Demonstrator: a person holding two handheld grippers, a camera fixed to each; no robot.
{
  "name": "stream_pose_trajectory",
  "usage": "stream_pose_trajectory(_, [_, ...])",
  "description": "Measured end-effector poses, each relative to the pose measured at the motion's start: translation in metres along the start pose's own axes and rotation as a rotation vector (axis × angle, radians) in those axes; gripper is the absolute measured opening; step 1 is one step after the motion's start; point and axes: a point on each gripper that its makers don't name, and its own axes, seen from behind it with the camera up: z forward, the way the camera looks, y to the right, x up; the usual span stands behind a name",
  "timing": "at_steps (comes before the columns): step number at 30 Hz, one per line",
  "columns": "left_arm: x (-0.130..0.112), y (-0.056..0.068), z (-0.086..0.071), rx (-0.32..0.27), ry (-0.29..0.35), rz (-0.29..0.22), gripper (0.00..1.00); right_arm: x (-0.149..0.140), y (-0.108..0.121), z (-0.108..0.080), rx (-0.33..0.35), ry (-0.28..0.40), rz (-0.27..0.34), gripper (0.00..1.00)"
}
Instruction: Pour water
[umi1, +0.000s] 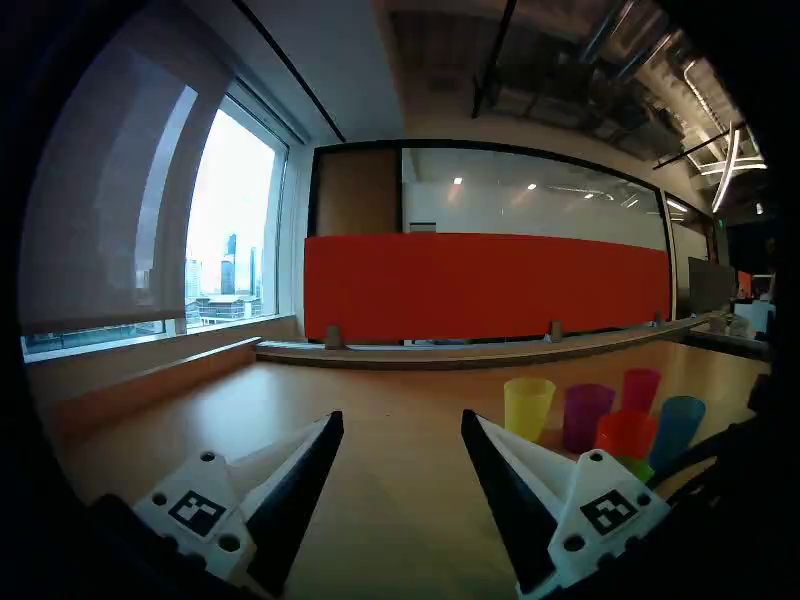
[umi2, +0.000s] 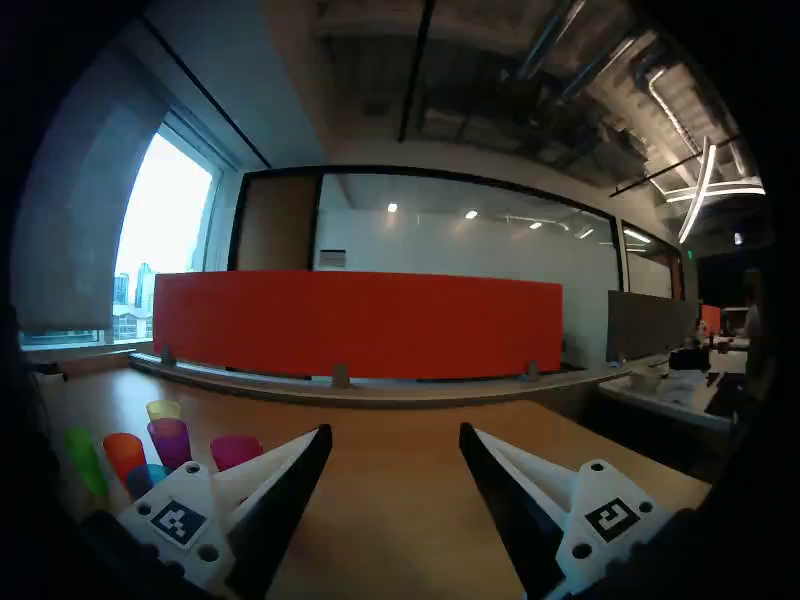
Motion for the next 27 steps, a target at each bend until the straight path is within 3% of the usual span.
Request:
stream_pose_trajectory(12, [0.0, 0.0, 0.0, 0.0, 0.0, 0.0, 0.87, -0.017, -0.014, -0.003, 0.041, 0.018, 0.043, 0.99])
stream_pose_trajectory(18, [0.0, 0.0, 0.0, 0.0, 0.0, 0.0, 0.87, -0.023, -0.018, -0.002, 0.054, 0.018, 0.02, 0.99])
stream_pose_trajectory(27, [0.0, 0.0, 0.0, 0.0, 0.0, 0.0, 0.87, -0.03, -0.023, 0.0, 0.056, 0.006, 0.035, 0.99])
